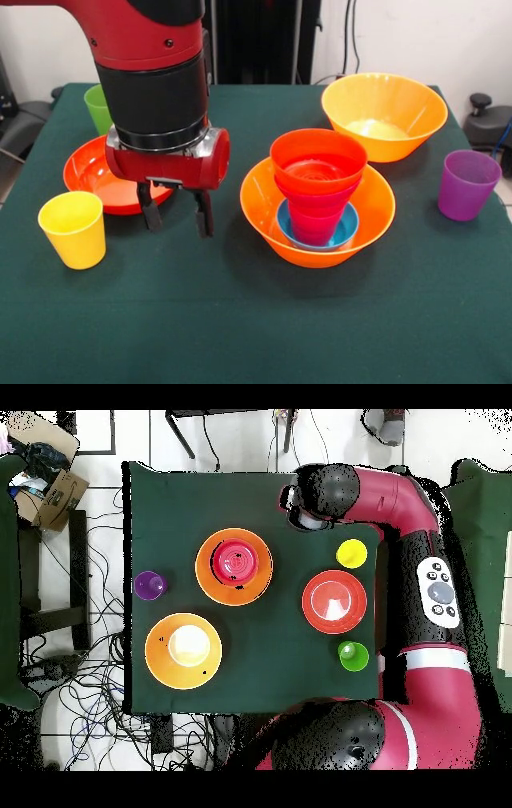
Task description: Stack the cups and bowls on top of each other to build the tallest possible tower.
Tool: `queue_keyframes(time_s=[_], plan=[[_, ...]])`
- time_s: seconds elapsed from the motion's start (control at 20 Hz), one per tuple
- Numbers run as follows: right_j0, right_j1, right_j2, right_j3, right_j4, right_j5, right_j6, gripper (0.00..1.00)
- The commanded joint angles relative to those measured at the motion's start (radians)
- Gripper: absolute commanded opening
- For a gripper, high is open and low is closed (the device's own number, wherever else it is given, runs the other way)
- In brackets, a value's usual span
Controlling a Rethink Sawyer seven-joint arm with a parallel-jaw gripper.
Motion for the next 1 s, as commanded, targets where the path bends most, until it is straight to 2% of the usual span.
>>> queue_keyframes(time_s=[0.05, 0.55, 0.75, 1.0], plan=[[0.02, 0.006, 0.049, -0.045, -0.075, 0.05, -0.287, 1.0], [0.011, -0.038, 0.049, -0.025, -0.056, 0.131, -0.325, 1.0], [0.007, -0.027, 0.061, -0.061, -0.057, 0.163, -0.354, 1.0], [-0.008, -0.027, 0.07, -0.059, -0.055, 0.17, -0.378, 1.0]])
